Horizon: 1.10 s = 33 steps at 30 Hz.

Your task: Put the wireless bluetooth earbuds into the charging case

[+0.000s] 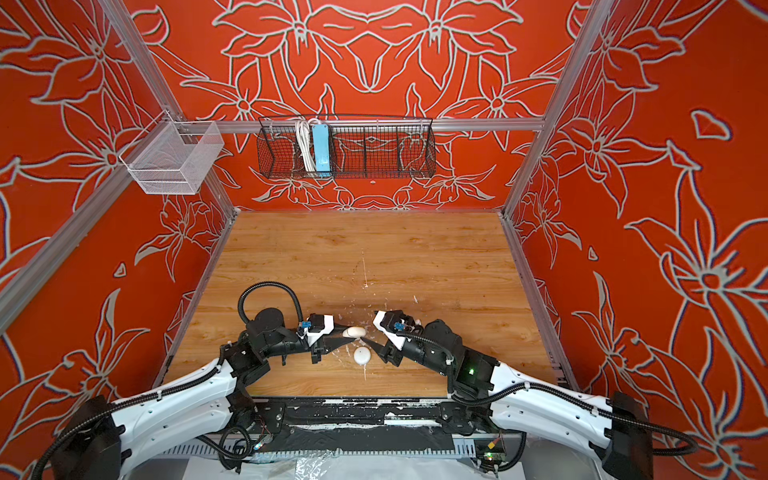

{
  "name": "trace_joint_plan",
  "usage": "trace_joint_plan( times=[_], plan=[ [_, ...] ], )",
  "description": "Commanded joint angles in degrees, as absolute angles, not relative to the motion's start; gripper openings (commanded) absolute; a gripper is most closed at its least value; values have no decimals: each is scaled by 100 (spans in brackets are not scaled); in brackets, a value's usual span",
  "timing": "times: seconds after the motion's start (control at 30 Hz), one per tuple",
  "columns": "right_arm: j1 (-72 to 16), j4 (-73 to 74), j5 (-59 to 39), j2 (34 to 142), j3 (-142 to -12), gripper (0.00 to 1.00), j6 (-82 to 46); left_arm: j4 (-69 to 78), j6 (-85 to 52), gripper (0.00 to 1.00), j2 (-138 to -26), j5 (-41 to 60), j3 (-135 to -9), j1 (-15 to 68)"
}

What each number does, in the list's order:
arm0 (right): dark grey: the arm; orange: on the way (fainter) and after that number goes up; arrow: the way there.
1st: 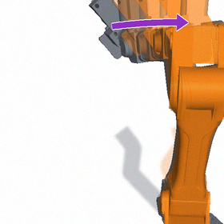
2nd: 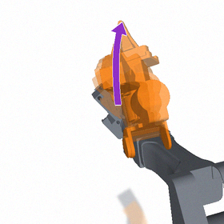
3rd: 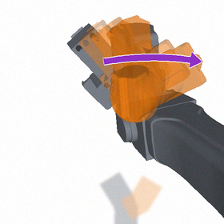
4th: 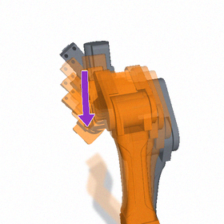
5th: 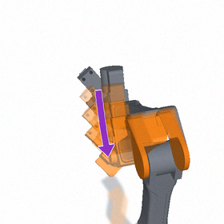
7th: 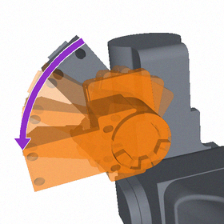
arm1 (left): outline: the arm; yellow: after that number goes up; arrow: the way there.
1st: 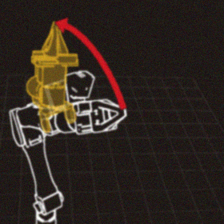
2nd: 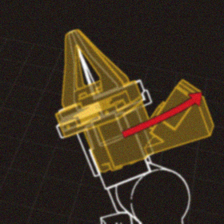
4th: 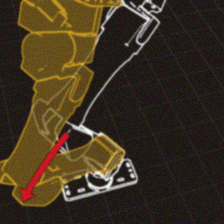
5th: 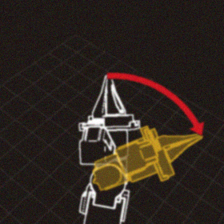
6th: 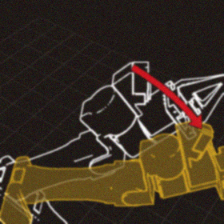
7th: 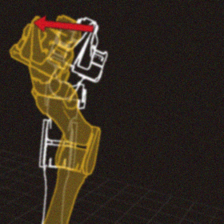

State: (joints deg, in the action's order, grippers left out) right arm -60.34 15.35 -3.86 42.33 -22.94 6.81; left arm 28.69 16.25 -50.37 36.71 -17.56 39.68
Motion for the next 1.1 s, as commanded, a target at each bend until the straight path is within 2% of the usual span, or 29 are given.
trace_joint_plan(
  times=[0.0, 0.2, 0.37, 0.53, 0.63, 0.83, 1.07],
  plan=[
    [-6021, 1246, -836, 4165, -2547, 66, 651, 2758, 1966, 0, -5012, 3821, -1896, 3990],
    [-6004, 1011, -1111, 3647, -2295, 65, 485, 2447, 2336, 0, -5283, 4512, -2124, 3990],
    [-5994, 918, -1581, 3860, -2428, 65, 489, 2454, 2399, 0, -5338, 4763, -2145, 3990],
    [-5994, 722, -2030, 4519, -2795, 54, 535, 2477, 2395, 0, -5176, 4838, -2112, 3990],
    [-5994, 731, -2121, 4668, -2853, 53, 502, 2496, 2406, 0, -5086, 4808, -2058, 3990],
    [-5994, 816, -1949, 4464, -2737, 42, 427, 2477, 2444, 0, -5036, 4814, -2050, 3990],
    [-5989, 861, -1752, 4354, -2681, 39, 387, 2444, 2491, 0, -5053, 4939, -2066, 3990]
  ],
)
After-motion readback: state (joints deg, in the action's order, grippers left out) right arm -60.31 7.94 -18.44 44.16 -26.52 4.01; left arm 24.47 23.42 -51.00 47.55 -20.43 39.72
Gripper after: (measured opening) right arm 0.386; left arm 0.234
